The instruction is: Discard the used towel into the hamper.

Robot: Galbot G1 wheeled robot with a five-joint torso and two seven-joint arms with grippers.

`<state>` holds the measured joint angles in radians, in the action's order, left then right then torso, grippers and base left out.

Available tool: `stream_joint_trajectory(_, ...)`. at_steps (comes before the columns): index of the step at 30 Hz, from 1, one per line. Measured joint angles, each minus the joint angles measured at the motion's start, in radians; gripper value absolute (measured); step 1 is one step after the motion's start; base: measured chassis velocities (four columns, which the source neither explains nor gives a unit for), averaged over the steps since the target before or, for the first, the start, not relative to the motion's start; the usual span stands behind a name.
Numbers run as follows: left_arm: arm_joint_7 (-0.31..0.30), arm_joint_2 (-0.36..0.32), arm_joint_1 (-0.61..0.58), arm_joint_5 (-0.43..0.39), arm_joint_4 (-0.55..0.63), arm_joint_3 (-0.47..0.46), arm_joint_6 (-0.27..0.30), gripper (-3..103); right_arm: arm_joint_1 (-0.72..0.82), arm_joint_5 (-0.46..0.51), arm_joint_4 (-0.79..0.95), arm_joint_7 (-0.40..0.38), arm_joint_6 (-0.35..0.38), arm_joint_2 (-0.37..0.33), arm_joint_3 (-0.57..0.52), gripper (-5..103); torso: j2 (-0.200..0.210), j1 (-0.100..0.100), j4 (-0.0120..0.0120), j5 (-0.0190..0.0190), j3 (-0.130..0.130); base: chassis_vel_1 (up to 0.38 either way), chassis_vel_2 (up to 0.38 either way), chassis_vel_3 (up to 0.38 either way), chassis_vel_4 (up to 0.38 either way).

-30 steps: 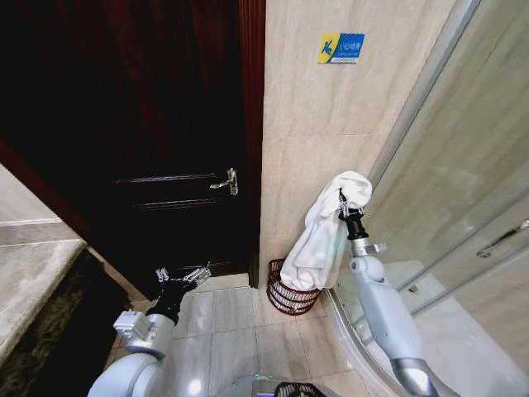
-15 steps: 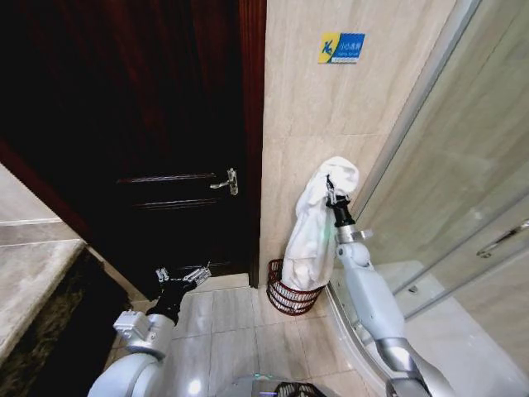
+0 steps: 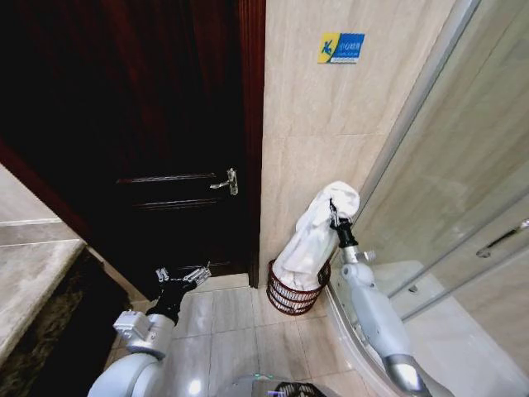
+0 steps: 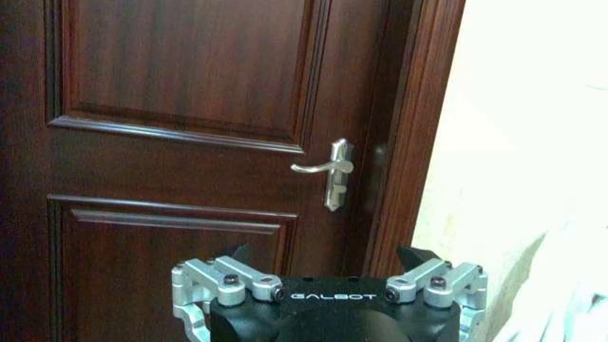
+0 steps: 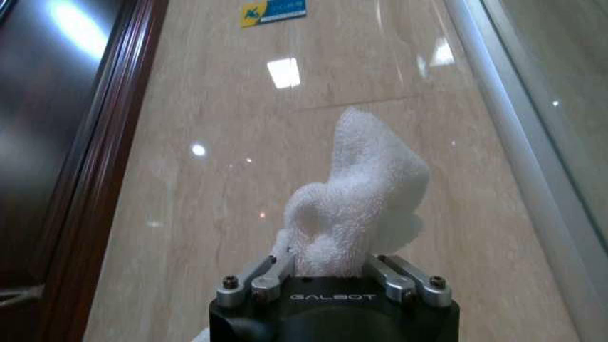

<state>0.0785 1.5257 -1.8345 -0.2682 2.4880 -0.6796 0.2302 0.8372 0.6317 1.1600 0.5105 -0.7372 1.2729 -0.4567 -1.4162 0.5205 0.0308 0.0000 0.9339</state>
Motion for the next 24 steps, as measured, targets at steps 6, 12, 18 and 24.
stream_joint_trajectory(6,0.0,0.0,0.0,0.0,0.0,0.0,0.0,100,0.002,-0.012,-0.058,0.014,-0.03,0.017,-0.002,18,0.0,0.0,0.0003,0.0,0.0,0.0,0.0,0.0,0.0)
stream_joint_trajectory(12,0.0,0.0,0.0,0.0,0.0,0.0,0.0,100,-0.01,-0.018,-0.134,0.033,-0.058,0.021,-0.004,18,0.0,0.0,0.0001,0.0001,0.0,0.0,0.0,0.0,0.0)
stream_joint_trajectory(18,0.0,0.0,0.0,0.0,0.0,0.0,0.0,100,-0.037,-0.019,-0.224,0.042,-0.085,0.018,-0.007,18,0.0,0.0,0.0002,0.0,0.0,0.0,0.0,0.0,0.0)
stream_joint_trajectory(24,0.0,0.0,0.0,0.0,0.0,0.0,0.0,100,-0.043,-0.023,-0.248,0.05,-0.088,0.021,-0.011,18,0.0,0.0,0.0001,0.0,0.0,0.0,0.0,0.0,0.0)
